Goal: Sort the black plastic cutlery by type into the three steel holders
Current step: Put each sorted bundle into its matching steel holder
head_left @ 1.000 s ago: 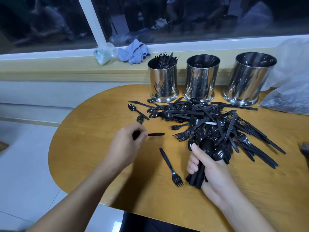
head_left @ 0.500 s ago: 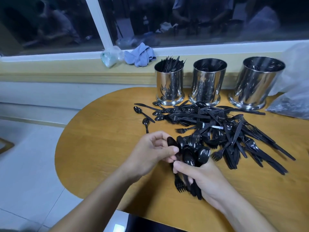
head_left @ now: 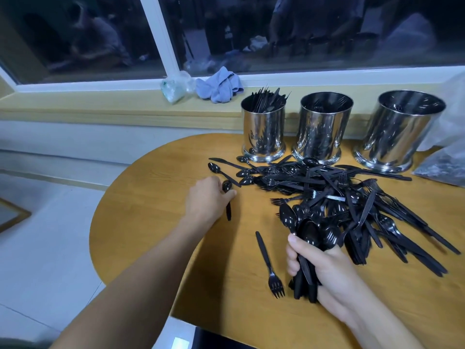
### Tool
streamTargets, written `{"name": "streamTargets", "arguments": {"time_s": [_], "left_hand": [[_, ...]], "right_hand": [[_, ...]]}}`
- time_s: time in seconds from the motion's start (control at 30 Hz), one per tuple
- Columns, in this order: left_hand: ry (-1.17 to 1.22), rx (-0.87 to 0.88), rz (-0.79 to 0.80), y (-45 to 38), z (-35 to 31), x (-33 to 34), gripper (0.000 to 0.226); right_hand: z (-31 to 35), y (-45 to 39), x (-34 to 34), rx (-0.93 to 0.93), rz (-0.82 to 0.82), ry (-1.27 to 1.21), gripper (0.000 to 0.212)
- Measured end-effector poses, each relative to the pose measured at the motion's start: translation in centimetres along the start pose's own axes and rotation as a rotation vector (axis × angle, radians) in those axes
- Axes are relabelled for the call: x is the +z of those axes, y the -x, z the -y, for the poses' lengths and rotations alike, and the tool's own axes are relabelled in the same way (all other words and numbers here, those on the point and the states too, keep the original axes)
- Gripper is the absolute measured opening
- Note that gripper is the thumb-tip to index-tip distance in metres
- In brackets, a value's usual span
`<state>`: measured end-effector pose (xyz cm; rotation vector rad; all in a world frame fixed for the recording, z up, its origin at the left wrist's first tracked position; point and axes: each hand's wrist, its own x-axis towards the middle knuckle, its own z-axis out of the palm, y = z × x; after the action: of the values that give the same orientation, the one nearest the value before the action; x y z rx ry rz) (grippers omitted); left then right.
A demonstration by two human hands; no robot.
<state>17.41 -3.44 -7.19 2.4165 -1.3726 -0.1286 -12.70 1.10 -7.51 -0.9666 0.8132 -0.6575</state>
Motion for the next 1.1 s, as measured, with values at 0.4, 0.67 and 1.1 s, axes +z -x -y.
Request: {"name": "streamTargets", "arguments": {"time_s": [0.4, 0.67, 1.1], "left_hand": [[-0.327, 0.032, 0.208, 0.8, 0.4, -0.7, 0.011], [0.242, -0.133, 0.176, -1.5, 0.5, -1.7, 0.032], [0.527, -0.468, 0.047, -8.3, -0.9, 2.2, 0.028]], "right_hand": [[-0.1, -0.1, -0.4, -0.003, -0.008, -0.092, 0.035], [0.1, -0.3, -0.5, 0.037, 0.01, -0.167, 0.031], [0.1, -0.5, -1.0, 0.013, 0.074, -0.17, 0.026]]}}
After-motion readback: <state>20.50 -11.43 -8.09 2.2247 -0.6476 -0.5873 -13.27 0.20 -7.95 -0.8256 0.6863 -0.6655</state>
